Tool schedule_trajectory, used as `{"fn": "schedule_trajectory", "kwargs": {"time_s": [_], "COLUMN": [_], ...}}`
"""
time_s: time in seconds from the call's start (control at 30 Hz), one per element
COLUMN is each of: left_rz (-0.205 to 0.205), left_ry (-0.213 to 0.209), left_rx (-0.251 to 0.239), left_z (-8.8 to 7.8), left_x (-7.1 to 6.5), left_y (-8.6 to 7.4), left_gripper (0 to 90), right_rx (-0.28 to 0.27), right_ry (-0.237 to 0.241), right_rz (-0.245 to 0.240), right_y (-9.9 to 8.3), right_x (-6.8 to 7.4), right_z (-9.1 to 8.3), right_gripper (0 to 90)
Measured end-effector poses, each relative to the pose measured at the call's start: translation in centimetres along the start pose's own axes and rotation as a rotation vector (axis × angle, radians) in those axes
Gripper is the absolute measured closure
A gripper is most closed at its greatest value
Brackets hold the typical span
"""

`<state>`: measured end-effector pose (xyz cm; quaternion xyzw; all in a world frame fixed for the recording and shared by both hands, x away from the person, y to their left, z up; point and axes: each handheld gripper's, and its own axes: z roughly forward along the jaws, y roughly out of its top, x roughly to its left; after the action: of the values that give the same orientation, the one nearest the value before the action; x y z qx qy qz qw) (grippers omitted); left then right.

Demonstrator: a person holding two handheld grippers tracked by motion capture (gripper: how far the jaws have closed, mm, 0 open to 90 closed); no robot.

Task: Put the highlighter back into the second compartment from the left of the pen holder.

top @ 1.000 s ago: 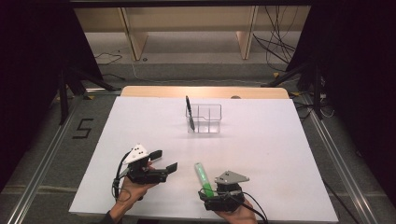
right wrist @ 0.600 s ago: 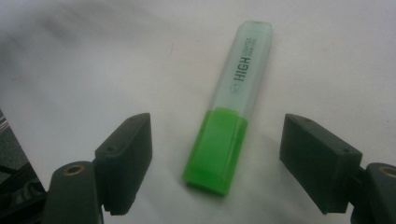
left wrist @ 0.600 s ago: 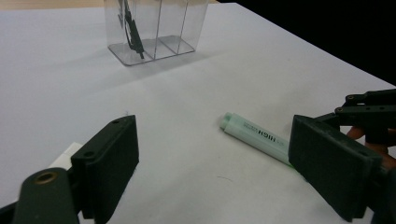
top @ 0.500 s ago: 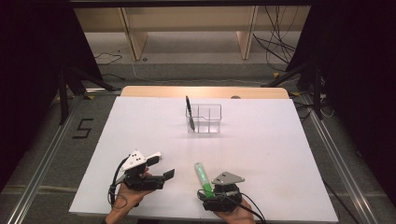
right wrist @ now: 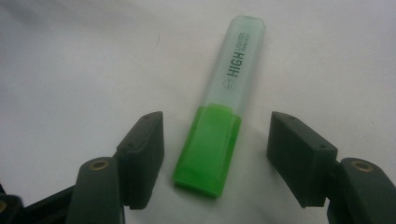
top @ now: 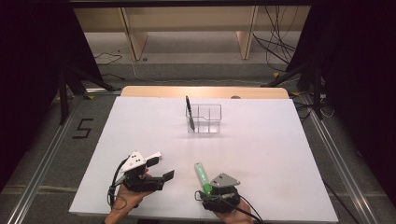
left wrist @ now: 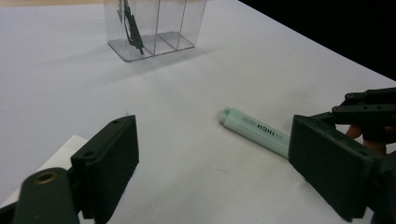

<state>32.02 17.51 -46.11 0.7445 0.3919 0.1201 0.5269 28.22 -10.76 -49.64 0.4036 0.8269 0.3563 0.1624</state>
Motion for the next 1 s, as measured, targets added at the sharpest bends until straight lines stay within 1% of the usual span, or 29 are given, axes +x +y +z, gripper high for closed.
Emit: {"fn": "schedule_trajectory", "kwargs": {"time_s": [0.07,0.17,0.37,0.73,0.8,0.9,1.0], "left_rz": [-0.001,0.007,0.012,0.005,0.008,0.003,0.001], "left_ry": [-0.003,-0.008,-0.016,-0.014,-0.013,-0.013,-0.012], "left_rx": [0.003,0.009,0.019,0.017,0.021,0.019,0.02], "left_z": [0.04,0.14,0.34,0.45,0.43,0.44,0.44], "left_x": [-0.04,-0.18,-0.41,-0.39,-0.33,-0.27,-0.25], "left_y": [-0.01,-0.07,-0.15,-0.16,-0.18,-0.18,-0.2], "left_gripper": [16.1,16.1,16.1,16.1,16.1,16.1,16.1], "right_rx": [0.002,0.001,0.001,0.004,0.007,0.007,0.007], "right_ry": [-0.014,-0.014,-0.014,-0.014,-0.011,-0.007,0.005], "right_rz": [-0.015,-0.017,-0.019,-0.025,-0.028,-0.03,-0.023], "right_y": [-0.02,-0.03,0.0,0.11,0.15,0.14,0.19], "right_x": [0.1,0.15,0.13,-0.03,-0.06,-0.17,-0.36], "right_z": [0.0,-0.04,-0.12,-0.18,-0.18,-0.2,-0.22], "right_gripper": [39.4,42.9,53.3,66.8,67.1,67.3,67.4]}}
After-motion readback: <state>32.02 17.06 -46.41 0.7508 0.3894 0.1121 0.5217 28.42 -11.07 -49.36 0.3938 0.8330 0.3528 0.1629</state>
